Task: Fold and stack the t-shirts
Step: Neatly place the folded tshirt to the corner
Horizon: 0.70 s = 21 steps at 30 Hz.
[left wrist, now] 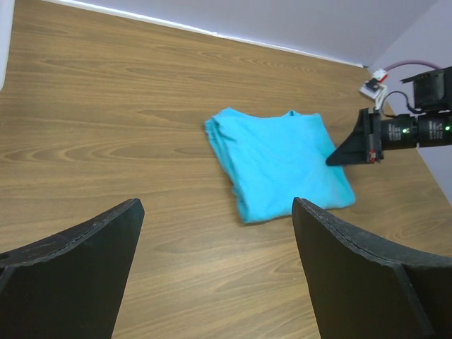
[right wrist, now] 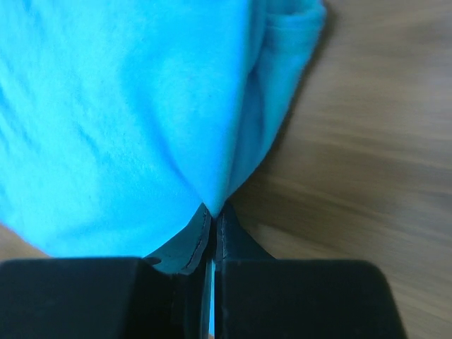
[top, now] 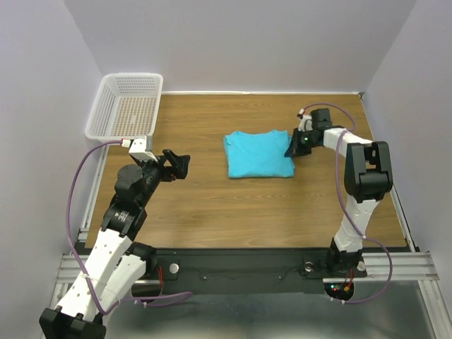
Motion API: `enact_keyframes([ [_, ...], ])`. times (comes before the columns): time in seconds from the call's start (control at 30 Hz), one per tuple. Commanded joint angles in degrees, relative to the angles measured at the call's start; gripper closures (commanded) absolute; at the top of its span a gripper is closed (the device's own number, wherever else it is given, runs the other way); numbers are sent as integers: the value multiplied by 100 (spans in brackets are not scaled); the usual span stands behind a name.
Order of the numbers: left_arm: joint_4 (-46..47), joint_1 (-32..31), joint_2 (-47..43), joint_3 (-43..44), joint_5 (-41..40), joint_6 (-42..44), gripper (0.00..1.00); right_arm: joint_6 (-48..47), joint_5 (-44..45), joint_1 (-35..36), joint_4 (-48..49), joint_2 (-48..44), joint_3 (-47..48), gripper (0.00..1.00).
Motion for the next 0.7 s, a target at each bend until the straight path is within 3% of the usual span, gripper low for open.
enact_keyframes([
  [0.0, 212, 18, 33, 16, -12, 8, 2, -1026, 160, -873, -332, -14, 568, 99],
  [0.1, 221, 18, 68, 8, 14, -1, 2, -1747, 354, -1312, -500, 171, 858, 99],
  [0.3, 256, 18, 103, -28, 41, -45, 2, -2134, 486, -2271, -719, 785, 1805, 99],
  [0.67, 273, 18, 279, -19, 85, -36, 2, -2628, 1207, -2949, -1150, 1884, 3800, 99],
])
